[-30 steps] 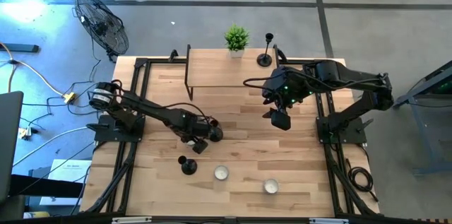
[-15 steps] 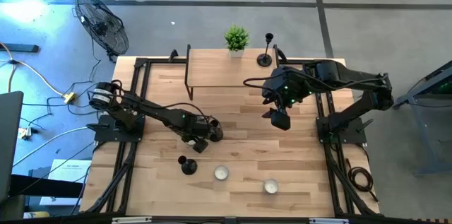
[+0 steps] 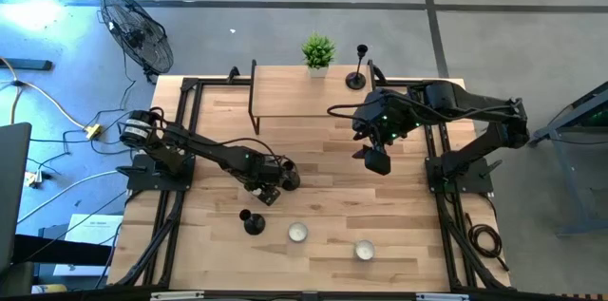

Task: Pick & Place candle stick holders
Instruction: Put the purple pink scented candle on the shelf

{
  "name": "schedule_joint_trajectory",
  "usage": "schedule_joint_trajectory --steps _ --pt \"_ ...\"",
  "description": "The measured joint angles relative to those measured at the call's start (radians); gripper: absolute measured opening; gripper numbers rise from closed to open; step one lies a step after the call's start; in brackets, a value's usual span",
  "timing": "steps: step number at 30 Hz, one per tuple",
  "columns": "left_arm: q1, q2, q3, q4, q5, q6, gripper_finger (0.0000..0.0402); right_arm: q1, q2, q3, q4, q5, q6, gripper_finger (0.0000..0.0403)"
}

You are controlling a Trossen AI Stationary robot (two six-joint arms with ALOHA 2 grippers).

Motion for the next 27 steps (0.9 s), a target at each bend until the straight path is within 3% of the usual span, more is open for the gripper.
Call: schedule_joint_trajectory --steps 27 --pt "0.001 0.000 0.035 -0.066 -0.005 0.019 0.0292 0.000 0.000 0.000 0.000 0.000 0.006 0.0240"
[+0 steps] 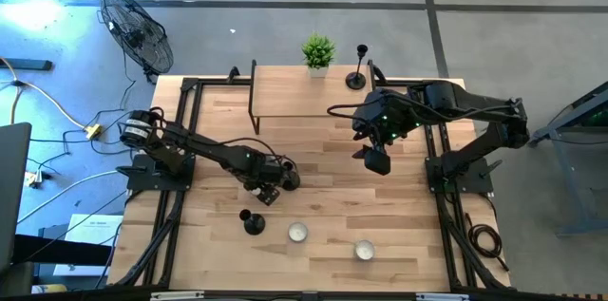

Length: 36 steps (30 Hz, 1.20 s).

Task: Pick & Place candle stick holders
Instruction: Put the purple pink scented candle on the shelf

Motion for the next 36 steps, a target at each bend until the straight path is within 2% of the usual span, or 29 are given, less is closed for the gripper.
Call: schedule_joint_trajectory --steps 18,27,36 --pt "0.041 -0.002 0.008 -0.011 0.025 0.038 0.0292 0.000 0.000 0.000 0.000 0.000 -0.018 0.0240" --pt "0.042 -0.007 0.075 -0.102 -0.011 0.083 0.0292 0.000 0.000 0.000 -0.001 0.000 -0.025 0.0240" --pt "0.046 -0.008 0.075 -0.118 0.002 0.078 0.0292 0.000 0.000 0.000 -0.001 0.000 -0.025 0.0240"
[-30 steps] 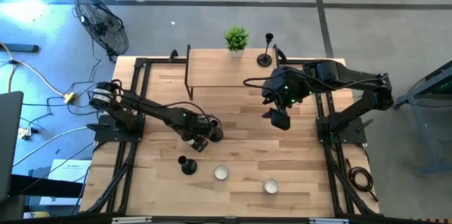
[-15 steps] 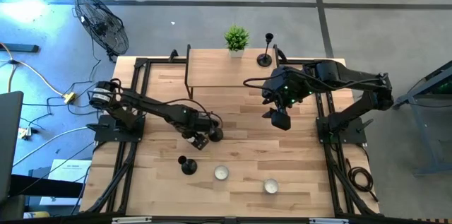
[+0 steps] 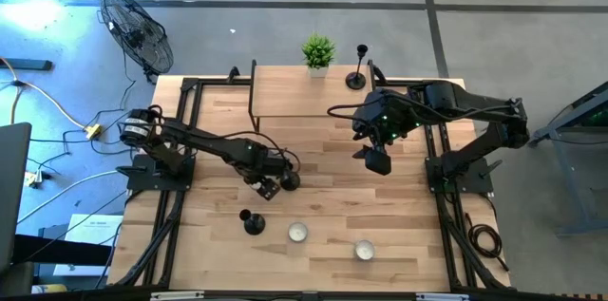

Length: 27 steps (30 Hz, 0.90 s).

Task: Pick & Place candle stick holders
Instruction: Put the purple pink scented candle on the shelf

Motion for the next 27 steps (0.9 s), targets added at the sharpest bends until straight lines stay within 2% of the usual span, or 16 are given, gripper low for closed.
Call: schedule_joint_trajectory --steps 6,22,27 --pt "0.000 -0.022 0.000 -0.015 0.013 -0.005 0.0292 0.000 0.000 0.000 0.000 0.000 0.000 0.0240" --pt "0.000 -0.205 0.000 -0.080 -0.046 -0.036 0.0292 0.000 0.000 0.000 0.005 0.004 0.000 0.0240" --pt "0.000 -0.260 0.000 -0.158 -0.092 -0.052 0.0292 0.000 0.000 0.000 0.014 0.005 0.000 0.0240"
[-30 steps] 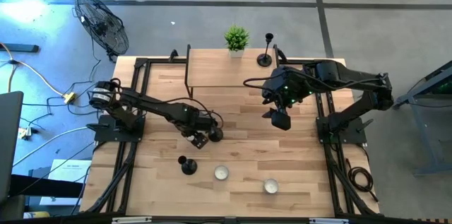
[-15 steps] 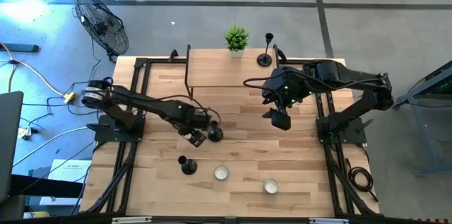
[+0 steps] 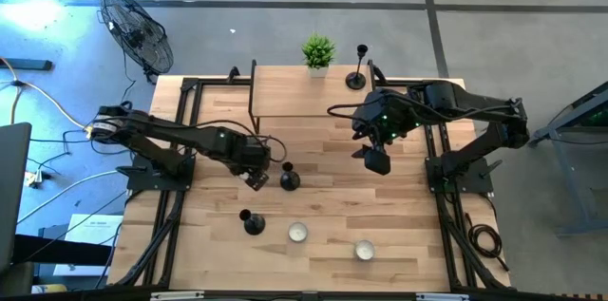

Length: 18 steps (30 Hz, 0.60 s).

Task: Pick & Place candle stick holders
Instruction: Put the purple pink scented candle on the shelf

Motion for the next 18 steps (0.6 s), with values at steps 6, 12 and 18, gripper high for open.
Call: schedule_joint_trajectory --steps 6,12,18 --pt "0.000 -0.061 0.074 -0.115 -0.085 -0.003 0.0292 0.000 0.000 0.000 0.008 0.000 0.000 0.0240" --pt "0.000 -0.095 0.246 -0.229 -0.231 0.045 0.0292 0.000 0.000 0.000 0.008 -0.001 0.000 0.0240" --pt "0.075 -0.095 0.438 -0.329 -0.286 0.156 0.0292 0.000 0.000 0.000 0.010 -0.001 -0.013 0.0240"
